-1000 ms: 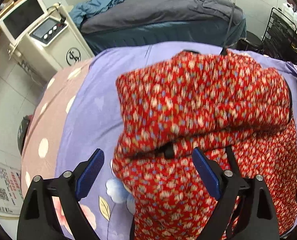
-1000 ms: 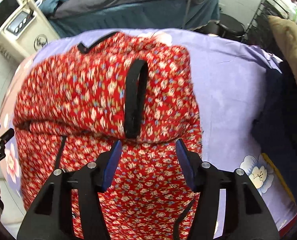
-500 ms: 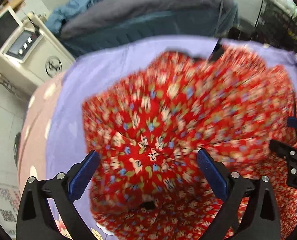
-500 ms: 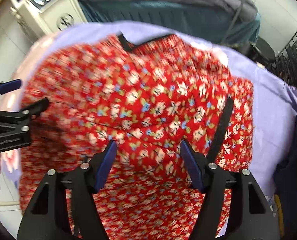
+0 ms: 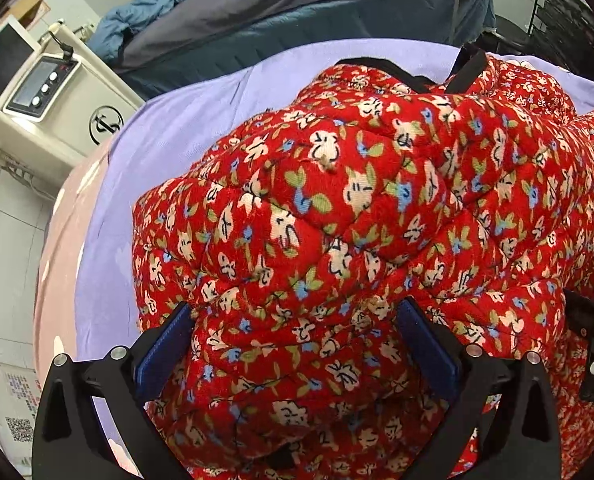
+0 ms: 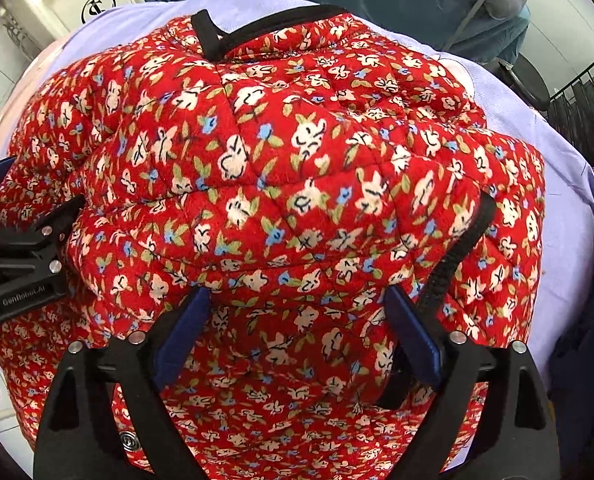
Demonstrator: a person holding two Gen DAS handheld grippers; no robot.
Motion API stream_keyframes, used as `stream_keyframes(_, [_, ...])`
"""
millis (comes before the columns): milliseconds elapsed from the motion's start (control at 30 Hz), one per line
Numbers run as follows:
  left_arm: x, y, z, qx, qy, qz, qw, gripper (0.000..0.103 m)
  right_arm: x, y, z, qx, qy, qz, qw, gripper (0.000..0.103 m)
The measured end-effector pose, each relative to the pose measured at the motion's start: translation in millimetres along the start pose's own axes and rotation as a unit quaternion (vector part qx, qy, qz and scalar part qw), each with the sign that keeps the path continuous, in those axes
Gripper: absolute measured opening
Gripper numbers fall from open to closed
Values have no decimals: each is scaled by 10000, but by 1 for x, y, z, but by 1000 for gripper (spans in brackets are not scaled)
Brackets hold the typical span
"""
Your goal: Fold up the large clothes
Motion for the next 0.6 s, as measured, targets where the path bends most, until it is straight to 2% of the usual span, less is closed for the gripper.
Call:
stream_keyframes(100, [-2,2,0,0,26,40,10000,99,2,-2,-1,-11,-57,-72,10000,91])
stream_keyframes(267, [-2,2,0,-41,69,-142,9999,99,11,-5,0,-51,-121,-99,9999,93])
stream_keyframes(433, [-3,6,-6,-32,133,-86,9999,98,10,-9,3,15,-82,122,9999,94])
stream_keyframes(533, [-7,19,-12,33,121,31,9999,97,6,4,5,72,-146,197,9997,93])
stream_keyframes(600, [-12,35,-16,26,127,164,9998,97,0,23,6,163,-326,446,9983,93])
Point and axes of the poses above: each gripper's, at about its wrist camera, not at the fingertips, and y roughly against the way its jaws point, z to its right, x to its top, the point moved 5 cm from there along -y, roughly the way its jaws point, and after that the axes turned 8 degrees about x, right-handed, at the moved point
